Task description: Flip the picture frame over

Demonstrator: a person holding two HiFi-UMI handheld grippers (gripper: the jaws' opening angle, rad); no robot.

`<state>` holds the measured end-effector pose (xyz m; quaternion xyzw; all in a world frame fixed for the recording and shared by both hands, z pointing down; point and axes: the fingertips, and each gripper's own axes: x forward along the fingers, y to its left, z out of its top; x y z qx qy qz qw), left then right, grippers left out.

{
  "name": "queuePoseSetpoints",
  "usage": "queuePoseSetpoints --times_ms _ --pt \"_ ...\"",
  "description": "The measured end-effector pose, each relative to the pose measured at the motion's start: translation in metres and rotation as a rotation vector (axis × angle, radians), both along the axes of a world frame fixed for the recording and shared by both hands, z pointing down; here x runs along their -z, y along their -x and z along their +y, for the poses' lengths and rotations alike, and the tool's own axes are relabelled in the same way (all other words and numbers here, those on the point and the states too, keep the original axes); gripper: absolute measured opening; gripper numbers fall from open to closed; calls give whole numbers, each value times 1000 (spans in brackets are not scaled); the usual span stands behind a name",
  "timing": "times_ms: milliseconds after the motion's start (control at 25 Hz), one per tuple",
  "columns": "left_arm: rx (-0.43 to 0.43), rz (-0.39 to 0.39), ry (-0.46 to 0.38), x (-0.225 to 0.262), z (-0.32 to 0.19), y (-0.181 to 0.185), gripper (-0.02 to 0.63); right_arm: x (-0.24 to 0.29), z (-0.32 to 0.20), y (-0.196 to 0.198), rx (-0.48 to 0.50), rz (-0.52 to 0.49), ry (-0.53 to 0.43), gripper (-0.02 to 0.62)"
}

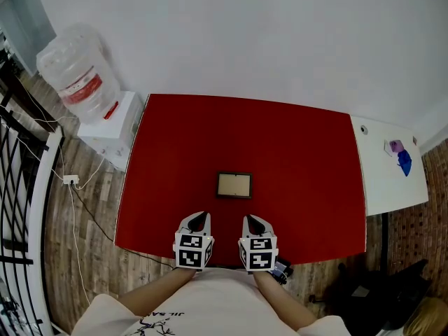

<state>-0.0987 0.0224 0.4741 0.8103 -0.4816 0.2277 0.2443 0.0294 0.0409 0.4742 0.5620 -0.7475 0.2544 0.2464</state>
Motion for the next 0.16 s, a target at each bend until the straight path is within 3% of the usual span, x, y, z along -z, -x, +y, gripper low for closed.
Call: queuePoseSetpoints --times_ms 160 --pt "0 1 10 -1 4 0 6 0 3 -1 0 1 -3 5"
